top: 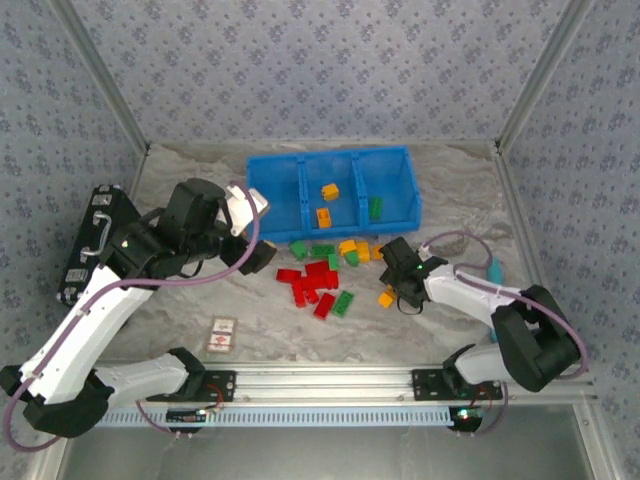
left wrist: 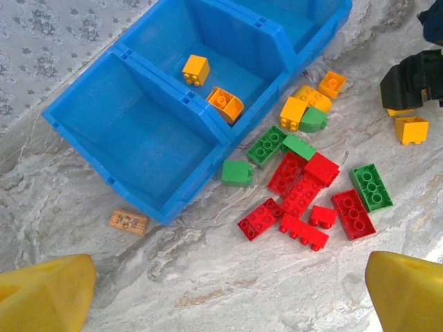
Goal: Sort the legos into containers by color
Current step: Pick up the lego from the center of the table.
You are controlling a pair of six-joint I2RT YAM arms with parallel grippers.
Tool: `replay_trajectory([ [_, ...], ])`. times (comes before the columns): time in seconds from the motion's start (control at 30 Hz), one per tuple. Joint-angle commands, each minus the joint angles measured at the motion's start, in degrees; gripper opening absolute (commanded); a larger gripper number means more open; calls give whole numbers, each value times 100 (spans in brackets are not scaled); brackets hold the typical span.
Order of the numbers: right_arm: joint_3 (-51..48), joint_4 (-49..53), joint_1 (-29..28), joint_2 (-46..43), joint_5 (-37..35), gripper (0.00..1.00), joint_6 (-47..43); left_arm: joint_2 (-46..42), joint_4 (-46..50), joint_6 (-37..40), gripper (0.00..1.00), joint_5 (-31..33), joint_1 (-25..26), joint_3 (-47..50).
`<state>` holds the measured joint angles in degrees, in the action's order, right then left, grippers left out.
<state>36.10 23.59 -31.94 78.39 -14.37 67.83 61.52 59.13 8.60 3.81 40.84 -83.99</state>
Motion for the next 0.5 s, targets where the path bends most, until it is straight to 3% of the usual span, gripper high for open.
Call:
replay_trajectory([
  [0.0,-18,50,60,245,-141,64,106,-96,-130,115,100,-151,-67,38],
  [0.47,94,39,263,460,-112,32,-605,-138,-207,120,100,-257,-182,189],
])
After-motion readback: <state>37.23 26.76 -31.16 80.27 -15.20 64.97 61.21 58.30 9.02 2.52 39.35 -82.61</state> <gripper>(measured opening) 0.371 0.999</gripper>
